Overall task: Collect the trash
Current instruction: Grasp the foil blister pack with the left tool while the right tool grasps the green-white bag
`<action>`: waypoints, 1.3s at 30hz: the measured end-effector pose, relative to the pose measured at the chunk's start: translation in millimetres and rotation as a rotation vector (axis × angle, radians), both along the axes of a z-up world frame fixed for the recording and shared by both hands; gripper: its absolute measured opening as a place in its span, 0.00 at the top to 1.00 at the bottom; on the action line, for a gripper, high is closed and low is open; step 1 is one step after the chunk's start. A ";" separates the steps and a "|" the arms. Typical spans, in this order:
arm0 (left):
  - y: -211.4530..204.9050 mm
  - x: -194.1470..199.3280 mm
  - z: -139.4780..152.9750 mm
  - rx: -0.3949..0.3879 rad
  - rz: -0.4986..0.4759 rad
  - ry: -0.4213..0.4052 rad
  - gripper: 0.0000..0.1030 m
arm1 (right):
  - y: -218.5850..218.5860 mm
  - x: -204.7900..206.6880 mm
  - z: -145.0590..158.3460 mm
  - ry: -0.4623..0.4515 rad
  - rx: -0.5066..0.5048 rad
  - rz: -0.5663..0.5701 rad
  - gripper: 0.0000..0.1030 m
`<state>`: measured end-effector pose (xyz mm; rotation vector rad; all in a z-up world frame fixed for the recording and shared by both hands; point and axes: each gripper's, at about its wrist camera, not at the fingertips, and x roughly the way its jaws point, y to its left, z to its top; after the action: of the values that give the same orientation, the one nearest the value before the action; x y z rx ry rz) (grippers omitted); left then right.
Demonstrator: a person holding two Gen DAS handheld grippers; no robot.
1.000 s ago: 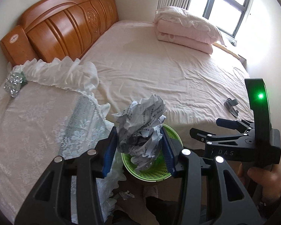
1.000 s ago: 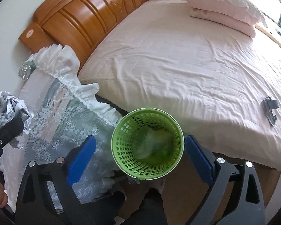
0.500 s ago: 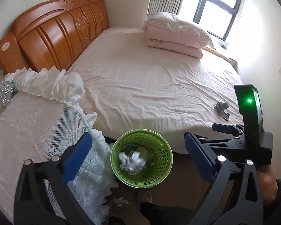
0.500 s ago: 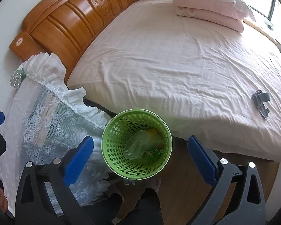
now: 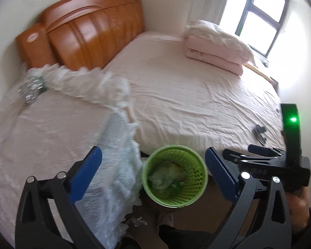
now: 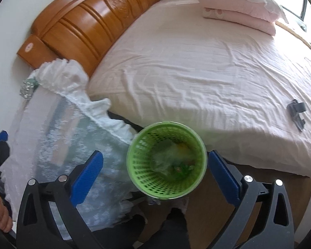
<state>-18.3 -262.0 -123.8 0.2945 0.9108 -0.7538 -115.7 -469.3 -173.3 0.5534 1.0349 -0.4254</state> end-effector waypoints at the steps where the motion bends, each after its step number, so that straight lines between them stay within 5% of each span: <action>1: 10.3 6.5 1.2 0.001 0.030 -0.005 0.08 | 5.0 5.6 2.2 -0.007 0.003 0.010 0.03; 16: 128.3 133.0 14.5 -0.012 0.351 -0.021 0.08 | 100.1 117.0 27.1 -0.081 0.023 0.210 0.03; 30: 115.8 300.3 -21.3 -0.136 0.663 0.150 0.08 | 132.1 216.7 46.9 -0.138 0.009 0.356 0.03; 39: 120.9 356.3 -49.4 -0.142 0.864 0.175 0.08 | 134.9 233.3 34.2 -0.127 0.055 0.384 0.03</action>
<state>338.0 -141.1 -173.2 -0.2944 1.0250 -0.0373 117.6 -334.3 -139.1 0.4119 1.0052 -0.0222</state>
